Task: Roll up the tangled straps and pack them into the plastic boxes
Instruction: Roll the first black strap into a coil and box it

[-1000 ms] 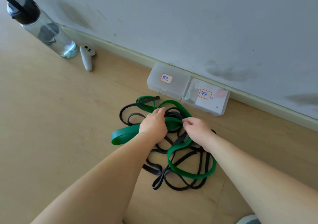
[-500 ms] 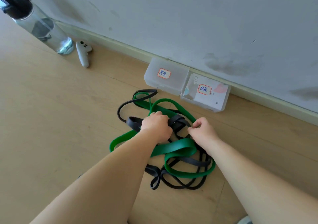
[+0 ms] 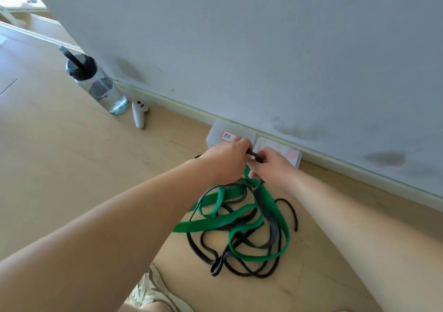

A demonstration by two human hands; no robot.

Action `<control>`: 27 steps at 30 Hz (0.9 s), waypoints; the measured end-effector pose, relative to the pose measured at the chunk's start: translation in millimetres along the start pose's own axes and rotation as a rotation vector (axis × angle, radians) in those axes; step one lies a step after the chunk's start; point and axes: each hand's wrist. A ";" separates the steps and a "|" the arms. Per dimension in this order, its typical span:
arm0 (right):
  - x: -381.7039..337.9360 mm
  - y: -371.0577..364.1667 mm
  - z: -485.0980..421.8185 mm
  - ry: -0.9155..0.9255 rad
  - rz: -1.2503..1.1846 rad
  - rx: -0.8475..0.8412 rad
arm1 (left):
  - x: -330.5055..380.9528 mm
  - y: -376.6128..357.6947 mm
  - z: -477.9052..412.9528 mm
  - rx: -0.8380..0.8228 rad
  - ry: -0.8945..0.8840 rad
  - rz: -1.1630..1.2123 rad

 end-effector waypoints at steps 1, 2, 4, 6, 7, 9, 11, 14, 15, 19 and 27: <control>-14.4 11.1 8.0 0.016 0.003 0.001 | 3.6 16.2 9.8 0.001 -0.010 -0.002; -29.4 21.8 17.0 0.039 -0.007 0.012 | 5.6 31.0 19.1 -0.004 -0.017 -0.010; -60.0 41.0 38.5 0.097 -0.048 0.074 | 4.1 55.4 39.3 -0.033 0.015 0.032; -87.8 53.4 60.8 0.160 -0.123 0.157 | 3.3 74.9 60.2 -0.045 0.058 0.114; -99.3 57.7 71.9 0.182 -0.187 0.214 | 4.1 83.2 69.1 -0.047 0.059 0.118; -118.3 65.8 94.2 0.201 -0.306 0.339 | 11.7 99.0 86.1 -0.018 0.058 0.137; -132.0 77.0 115.4 0.252 -0.289 0.375 | 22.4 115.4 102.4 0.040 0.050 0.307; -146.8 94.5 142.7 0.344 -0.262 0.293 | 48.8 147.2 133.8 0.102 -0.046 0.734; -150.4 99.3 150.2 0.370 -0.274 0.287 | 58.1 156.5 144.2 0.125 -0.092 0.909; -155.9 103.4 173.1 0.476 -0.336 0.271 | 81.6 159.8 173.1 0.247 -0.120 1.152; -154.2 78.6 170.7 0.433 -0.219 0.401 | 71.4 150.0 162.7 0.307 -0.112 1.077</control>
Point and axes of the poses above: each hand's wrist, its own z-axis away from the middle knuckle, its own y-axis out of the back of the hand, x = y × z, and after that the axes turned 10 degrees about y, right-handed
